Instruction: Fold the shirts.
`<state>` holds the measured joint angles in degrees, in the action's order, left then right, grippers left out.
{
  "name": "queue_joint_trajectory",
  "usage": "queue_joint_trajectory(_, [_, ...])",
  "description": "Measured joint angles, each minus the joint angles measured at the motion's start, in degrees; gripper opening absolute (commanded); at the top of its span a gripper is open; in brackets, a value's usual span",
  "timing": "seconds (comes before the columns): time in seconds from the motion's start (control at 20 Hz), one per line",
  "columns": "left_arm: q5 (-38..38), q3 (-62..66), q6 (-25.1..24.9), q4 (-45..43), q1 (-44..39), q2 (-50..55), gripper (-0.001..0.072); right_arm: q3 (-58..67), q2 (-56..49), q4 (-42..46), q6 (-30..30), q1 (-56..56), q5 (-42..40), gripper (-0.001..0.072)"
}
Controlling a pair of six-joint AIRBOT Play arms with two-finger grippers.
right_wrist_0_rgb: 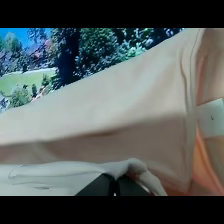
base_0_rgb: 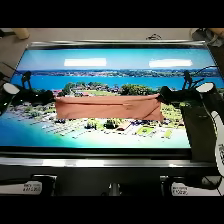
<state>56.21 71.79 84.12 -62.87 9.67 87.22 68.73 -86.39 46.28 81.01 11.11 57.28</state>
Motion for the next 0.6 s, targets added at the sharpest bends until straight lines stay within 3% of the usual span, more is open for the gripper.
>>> queue_joint_trajectory(0.05, [0.4,2.8,0.8,0.4,-0.4,3.4,0.0306,0.7,-2.2,-0.4,0.2,0.0,-0.7,0.0369])
queue_joint_trajectory(0.1, [1.0,5.5,1.5,1.3,-0.7,6.5,0.0579,1.3,-4.0,-1.0,0.2,0.1,-1.0,0.0703])
queue_joint_trajectory(0.15, [1.6,7.9,2.0,2.4,-0.9,8.8,0.0652,1.7,-5.3,-1.1,0.1,0.2,-1.3,0.0699])
queue_joint_trajectory(0.35, [3.5,14.7,2.5,4.7,-0.5,11.3,0.0651,4.4,-7.4,3.6,-2.0,1.5,1.1,0.0714])
queue_joint_trajectory(0.6, [8.5,17.8,2.2,5.6,-0.5,6.5,0.0649,5.7,-11.6,9.2,-1.3,2.1,4.6,0.0714])
